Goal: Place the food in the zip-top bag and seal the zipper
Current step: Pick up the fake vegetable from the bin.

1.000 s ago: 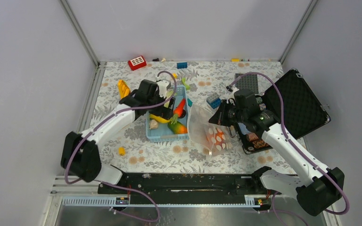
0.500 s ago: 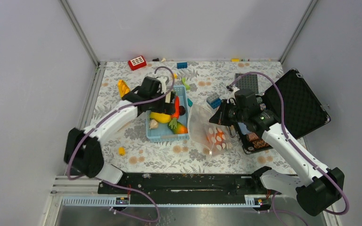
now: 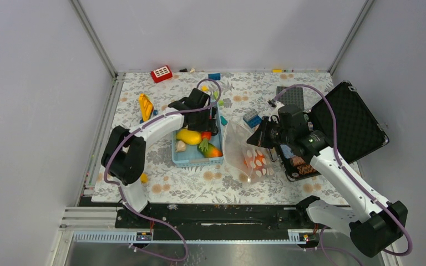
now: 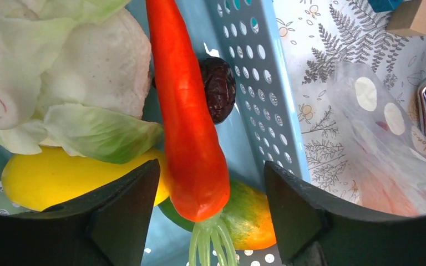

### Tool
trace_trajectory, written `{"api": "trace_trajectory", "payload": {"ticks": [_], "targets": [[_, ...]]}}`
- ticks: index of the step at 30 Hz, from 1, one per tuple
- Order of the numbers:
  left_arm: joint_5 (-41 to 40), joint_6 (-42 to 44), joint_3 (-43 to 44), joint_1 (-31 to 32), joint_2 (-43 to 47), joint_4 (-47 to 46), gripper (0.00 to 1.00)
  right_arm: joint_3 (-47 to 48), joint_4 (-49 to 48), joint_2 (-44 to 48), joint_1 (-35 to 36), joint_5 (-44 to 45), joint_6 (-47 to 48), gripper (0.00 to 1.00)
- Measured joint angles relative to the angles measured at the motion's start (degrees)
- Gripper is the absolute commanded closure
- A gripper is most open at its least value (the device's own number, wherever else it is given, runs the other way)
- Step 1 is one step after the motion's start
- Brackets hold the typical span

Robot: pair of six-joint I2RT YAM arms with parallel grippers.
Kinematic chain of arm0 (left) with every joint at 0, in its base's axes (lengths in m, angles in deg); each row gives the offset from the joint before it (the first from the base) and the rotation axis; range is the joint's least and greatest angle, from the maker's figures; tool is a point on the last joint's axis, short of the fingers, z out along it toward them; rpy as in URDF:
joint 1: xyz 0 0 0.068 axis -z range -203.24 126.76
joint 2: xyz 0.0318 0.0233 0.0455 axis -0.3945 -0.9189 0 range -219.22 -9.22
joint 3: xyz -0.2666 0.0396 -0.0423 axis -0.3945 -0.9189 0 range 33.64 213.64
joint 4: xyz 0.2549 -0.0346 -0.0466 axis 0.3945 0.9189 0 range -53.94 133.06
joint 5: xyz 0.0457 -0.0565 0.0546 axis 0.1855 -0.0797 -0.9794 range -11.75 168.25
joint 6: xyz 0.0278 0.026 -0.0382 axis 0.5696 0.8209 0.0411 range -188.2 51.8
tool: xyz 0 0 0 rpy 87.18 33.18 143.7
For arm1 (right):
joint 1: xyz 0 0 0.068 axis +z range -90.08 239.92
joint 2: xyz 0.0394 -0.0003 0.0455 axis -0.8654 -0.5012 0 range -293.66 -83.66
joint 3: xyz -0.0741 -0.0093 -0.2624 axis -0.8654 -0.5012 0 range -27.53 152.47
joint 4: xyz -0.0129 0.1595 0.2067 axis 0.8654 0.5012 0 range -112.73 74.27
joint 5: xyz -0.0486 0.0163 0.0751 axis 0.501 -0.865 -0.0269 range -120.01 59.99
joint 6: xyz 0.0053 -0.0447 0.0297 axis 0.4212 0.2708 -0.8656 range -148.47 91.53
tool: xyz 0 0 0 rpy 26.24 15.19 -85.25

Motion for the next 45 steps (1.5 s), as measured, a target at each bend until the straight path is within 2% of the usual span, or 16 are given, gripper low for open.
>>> {"api": "trace_trajectory", "payload": {"ticks": [3,8,13,24,28,33,38,41,45], "targets": [[-1.1,-0.9,0.0,0.1,-0.1,0.0,0.39,0.0,0.0,0.1,0.0,0.0,0.0,1.0],[-3.3,-2.0,0.0,0.5,-0.3,0.0,0.39,0.0,0.0,0.1,-0.1,0.2,-0.3,1.0],[-4.2,-2.8,0.0,0.8,-1.9,0.0,0.45,0.0,0.0,0.1,-0.1,0.2,-0.4,1.0],[-4.0,-3.5,0.0,0.8,-3.7,-0.3,0.89,-0.1,0.0,0.1,-0.1,0.3,-1.0,1.0],[-3.4,-3.4,-0.5,0.8,-2.2,-0.2,0.93,-0.3,0.0,0.2,-0.1,0.3,-1.1,1.0],[-3.4,-3.4,-3.6,0.8,5.6,0.0,0.95,-0.4,0.0,0.2,-0.1,0.3,-1.1,1.0],[-1.9,-3.4,-10.7,1.1,21.3,-2.9,0.96,-0.4,0.0,0.2,-0.1,0.0,-1.1,1.0],[1.1,-3.4,-14.8,2.4,30.9,-7.8,0.99,-0.4,0.0,0.2,-0.1,-0.4,-1.3,1.0],[5.6,-3.5,-19.8,7.9,40.1,-19.5,1.0,-0.4,0.0,0.2,-0.1,-1.6,-1.5,1.0]]}}
